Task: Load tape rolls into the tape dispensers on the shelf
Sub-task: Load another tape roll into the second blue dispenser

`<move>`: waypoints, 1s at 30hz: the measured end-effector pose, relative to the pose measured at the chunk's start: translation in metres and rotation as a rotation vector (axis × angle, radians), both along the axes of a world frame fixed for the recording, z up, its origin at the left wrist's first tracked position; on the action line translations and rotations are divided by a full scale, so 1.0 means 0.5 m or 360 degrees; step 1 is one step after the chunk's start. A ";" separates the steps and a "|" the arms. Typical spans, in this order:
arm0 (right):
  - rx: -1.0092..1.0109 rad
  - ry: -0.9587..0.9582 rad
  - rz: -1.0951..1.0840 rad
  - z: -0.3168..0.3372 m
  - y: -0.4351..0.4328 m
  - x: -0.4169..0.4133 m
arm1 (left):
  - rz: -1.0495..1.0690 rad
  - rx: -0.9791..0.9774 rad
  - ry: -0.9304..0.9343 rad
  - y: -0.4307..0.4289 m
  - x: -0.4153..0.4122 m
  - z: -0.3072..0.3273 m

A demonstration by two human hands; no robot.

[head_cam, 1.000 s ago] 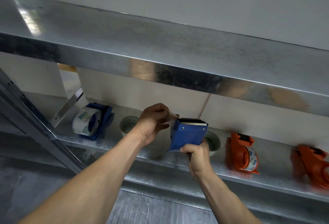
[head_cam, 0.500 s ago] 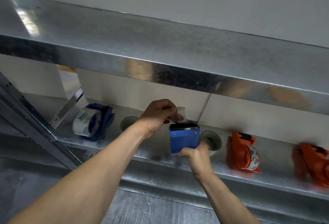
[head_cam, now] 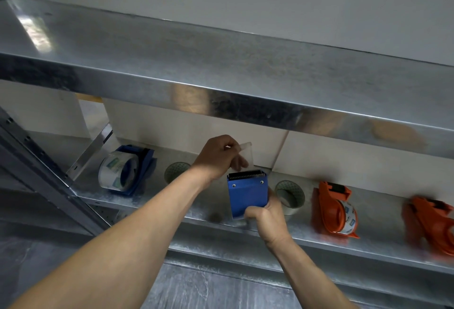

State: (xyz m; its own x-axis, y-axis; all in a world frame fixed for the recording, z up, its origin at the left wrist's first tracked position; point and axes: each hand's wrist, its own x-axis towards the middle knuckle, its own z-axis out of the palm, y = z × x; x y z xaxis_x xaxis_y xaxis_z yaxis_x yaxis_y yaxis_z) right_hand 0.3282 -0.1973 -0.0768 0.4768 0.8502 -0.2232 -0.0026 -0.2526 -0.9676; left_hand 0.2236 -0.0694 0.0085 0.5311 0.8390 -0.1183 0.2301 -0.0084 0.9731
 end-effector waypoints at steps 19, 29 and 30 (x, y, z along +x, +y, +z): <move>0.0075 0.0128 0.0037 0.013 -0.008 -0.009 | -0.0131 0.0032 0.0181 0.033 0.015 0.024; -0.0013 0.0108 0.0042 0.010 -0.012 -0.010 | -0.0129 0.0114 0.0168 0.042 0.017 0.057; -0.0021 0.0102 0.0046 0.010 -0.012 -0.011 | -0.0128 0.0108 0.0161 0.043 0.016 0.058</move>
